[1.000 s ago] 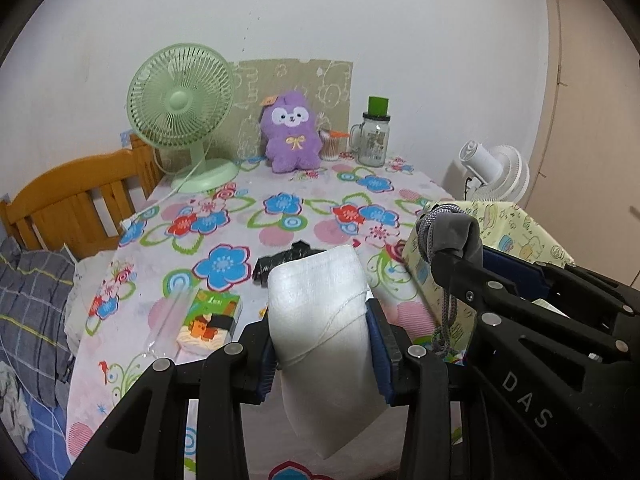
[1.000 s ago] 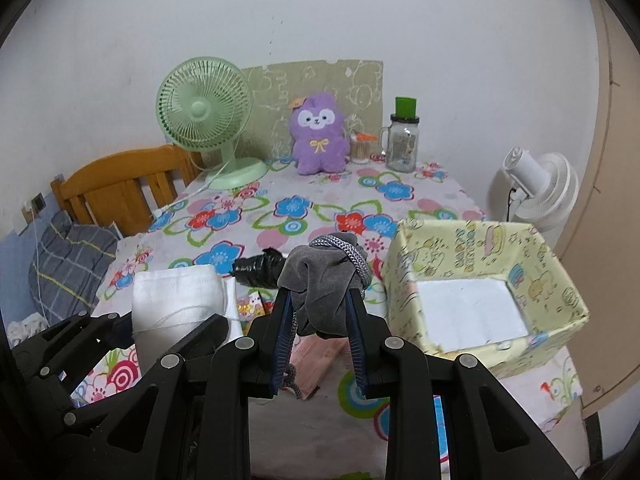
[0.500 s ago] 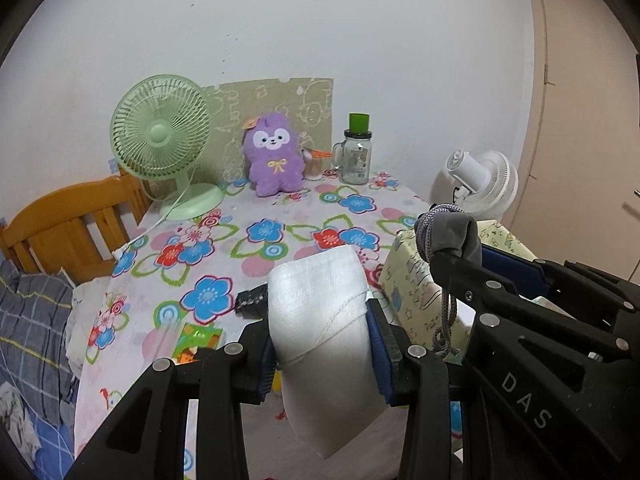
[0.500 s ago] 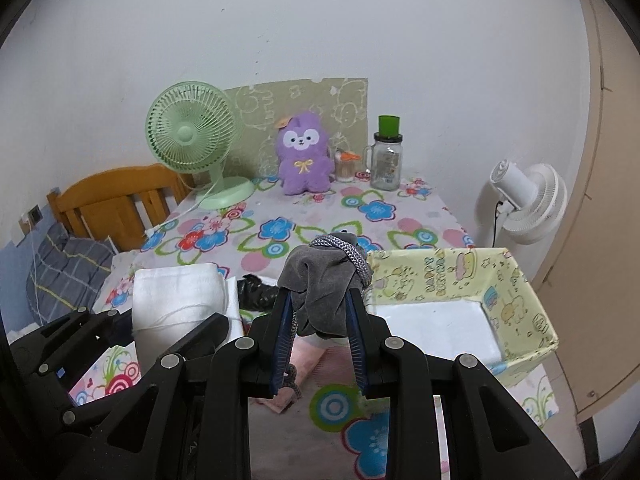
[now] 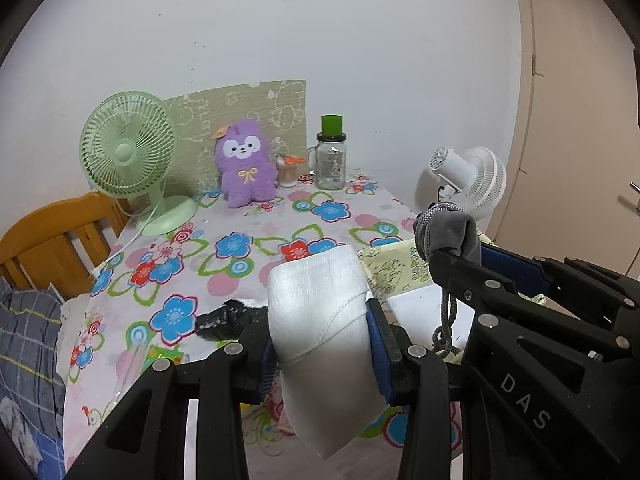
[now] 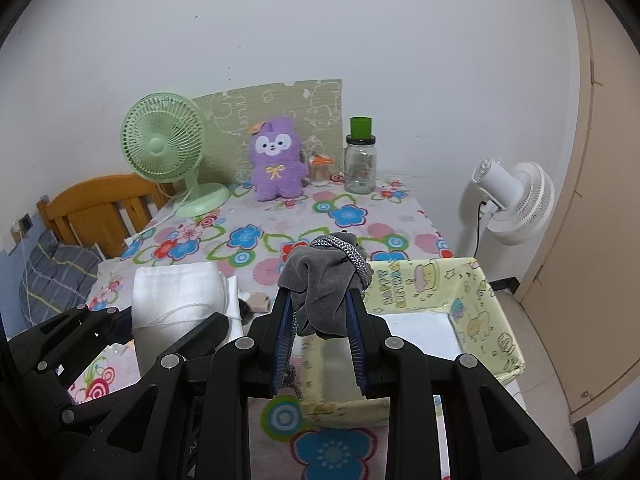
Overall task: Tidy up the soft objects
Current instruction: 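Carry the white pad with left gripper while right gripper carries gray cloth into box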
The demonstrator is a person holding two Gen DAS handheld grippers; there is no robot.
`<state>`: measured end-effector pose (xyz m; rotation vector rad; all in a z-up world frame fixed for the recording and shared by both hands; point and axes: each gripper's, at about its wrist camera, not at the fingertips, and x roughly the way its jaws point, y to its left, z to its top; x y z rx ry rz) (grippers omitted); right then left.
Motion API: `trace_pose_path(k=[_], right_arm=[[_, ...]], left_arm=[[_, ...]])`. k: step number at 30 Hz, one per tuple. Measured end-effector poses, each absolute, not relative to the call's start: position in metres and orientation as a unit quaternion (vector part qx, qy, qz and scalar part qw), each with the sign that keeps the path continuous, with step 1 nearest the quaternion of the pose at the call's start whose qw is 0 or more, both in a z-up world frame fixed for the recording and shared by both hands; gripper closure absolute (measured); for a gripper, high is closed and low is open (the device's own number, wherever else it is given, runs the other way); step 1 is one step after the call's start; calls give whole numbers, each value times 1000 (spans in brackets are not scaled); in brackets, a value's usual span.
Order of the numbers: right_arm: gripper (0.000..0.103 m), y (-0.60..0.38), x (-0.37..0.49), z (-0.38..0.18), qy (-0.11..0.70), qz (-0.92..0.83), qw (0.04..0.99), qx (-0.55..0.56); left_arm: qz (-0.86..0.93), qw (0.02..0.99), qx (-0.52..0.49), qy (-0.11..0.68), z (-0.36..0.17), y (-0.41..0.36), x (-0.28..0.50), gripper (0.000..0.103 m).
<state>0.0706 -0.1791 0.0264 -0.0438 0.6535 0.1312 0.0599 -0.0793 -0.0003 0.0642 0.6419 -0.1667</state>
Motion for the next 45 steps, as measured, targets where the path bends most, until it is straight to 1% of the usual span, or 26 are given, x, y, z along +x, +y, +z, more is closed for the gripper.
trace_pose_path(k=[19, 33, 37, 38, 40, 41, 42, 43, 45], right_arm=[[73, -245, 96, 28, 327, 42, 944, -5], [73, -286, 117, 5, 354, 15, 935, 2], [73, -291, 126, -6, 367, 13, 930, 5], [72, -292, 129, -9, 370, 12, 929, 6], [70, -295, 133, -13, 376, 8, 927, 9], [69, -295, 134, -14, 378, 7, 926, 8], [68, -296, 135, -16, 379, 4, 925, 8], [66, -296, 137, -17, 381, 1, 925, 8], [55, -297, 139, -19, 383, 0, 924, 8]], left_arm=[[-112, 937, 58, 327, -4, -148, 95, 63], [-144, 921, 68, 355, -29, -188, 125, 61], [-146, 916, 68, 367, -38, -192, 134, 56], [-143, 916, 68, 370, -40, -192, 136, 53], [-134, 916, 65, 372, -42, -191, 138, 51], [-133, 916, 66, 374, -43, -192, 139, 45], [-131, 915, 67, 375, -43, -192, 140, 43], [-130, 915, 68, 375, -44, -192, 140, 39], [-134, 914, 70, 376, -44, -193, 141, 32]])
